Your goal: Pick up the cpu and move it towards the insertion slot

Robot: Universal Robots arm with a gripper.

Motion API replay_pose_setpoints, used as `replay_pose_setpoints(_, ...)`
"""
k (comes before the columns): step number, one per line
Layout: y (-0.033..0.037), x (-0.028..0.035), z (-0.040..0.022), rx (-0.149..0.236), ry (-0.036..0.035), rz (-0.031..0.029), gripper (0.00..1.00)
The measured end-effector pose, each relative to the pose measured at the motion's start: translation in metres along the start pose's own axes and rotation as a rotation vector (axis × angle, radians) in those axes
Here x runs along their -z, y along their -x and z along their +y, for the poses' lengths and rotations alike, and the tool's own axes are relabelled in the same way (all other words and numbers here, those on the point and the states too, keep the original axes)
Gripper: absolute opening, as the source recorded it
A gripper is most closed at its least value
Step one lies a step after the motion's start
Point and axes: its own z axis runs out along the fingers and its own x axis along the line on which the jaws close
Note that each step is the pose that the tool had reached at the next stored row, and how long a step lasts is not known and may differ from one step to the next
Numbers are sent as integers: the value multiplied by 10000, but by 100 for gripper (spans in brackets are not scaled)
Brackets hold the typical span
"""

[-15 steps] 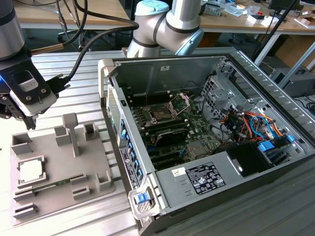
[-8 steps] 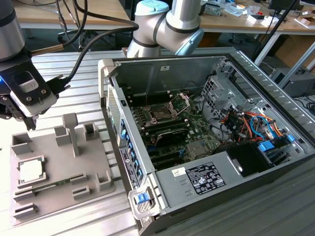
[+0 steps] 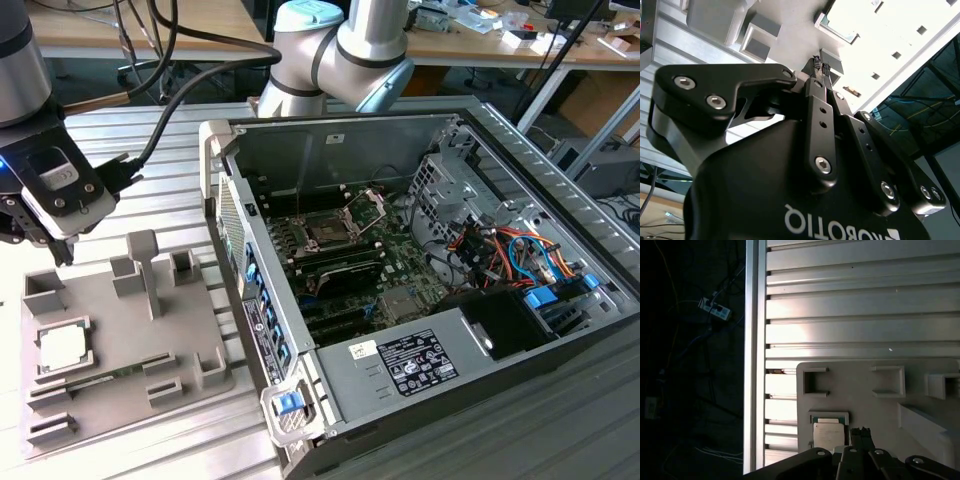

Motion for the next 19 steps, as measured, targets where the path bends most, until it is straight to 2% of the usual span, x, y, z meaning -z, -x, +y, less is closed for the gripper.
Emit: replay_pose_setpoints(19,-4,-37,-2,0,0,0,11)
